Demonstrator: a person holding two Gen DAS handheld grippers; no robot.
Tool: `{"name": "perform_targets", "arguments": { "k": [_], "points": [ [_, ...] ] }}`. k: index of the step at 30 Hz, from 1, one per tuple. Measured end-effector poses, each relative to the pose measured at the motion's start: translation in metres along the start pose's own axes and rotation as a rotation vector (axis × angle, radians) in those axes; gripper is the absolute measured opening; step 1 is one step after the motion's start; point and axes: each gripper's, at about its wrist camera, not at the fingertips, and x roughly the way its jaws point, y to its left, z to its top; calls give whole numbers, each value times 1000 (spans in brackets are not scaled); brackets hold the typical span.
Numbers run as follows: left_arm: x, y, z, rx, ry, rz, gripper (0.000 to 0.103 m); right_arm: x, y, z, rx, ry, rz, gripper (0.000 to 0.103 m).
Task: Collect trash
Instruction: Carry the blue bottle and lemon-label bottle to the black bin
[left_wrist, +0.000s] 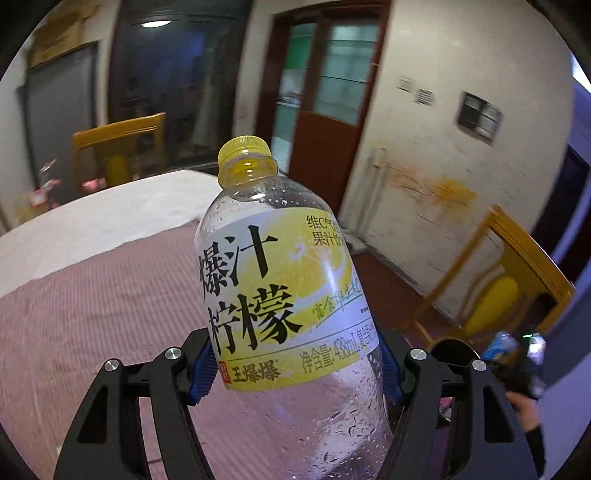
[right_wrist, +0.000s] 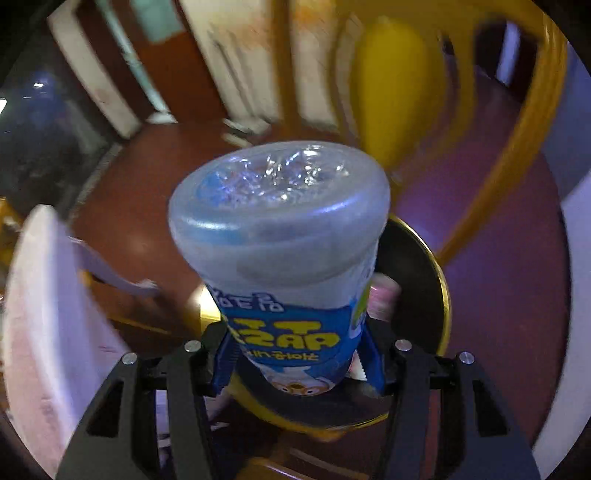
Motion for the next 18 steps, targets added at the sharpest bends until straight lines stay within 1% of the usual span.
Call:
{"name": "perform_targets", "arguments": {
  "k": [3, 6, 10, 11, 12, 13, 15, 17, 18],
  "points": [
    [4, -34, -3, 63, 6, -39, 68, 36, -17, -3, 26, 74, -14, 55],
    [6, -74, -11, 116, 16, -72, 68, 65, -21, -8, 60, 137, 21, 55],
    [15, -109, -14, 170, 28, -103, 68, 90, -17, -4, 82, 183, 56, 57],
    [17, -121, -15, 187, 32, -111, 68, 95, -18, -5, 85, 208, 56, 62],
    [19, -126, -17, 199, 34, -115, 68, 99, -20, -5, 93, 221, 61, 73],
    [23, -136, -18, 217, 37, -120, 68, 99, -22, -6, 110, 233, 68, 80],
    [30, -151, -20, 243, 48, -134, 68, 88, -29, -6, 130, 208, 72, 83],
    [38, -168, -23, 270, 63, -152, 68, 71, -41, -9, 151, 156, 61, 84],
    [43, -179, -26, 291, 71, -167, 68, 59, -48, -9, 174, 111, 66, 85]
  ]
}}
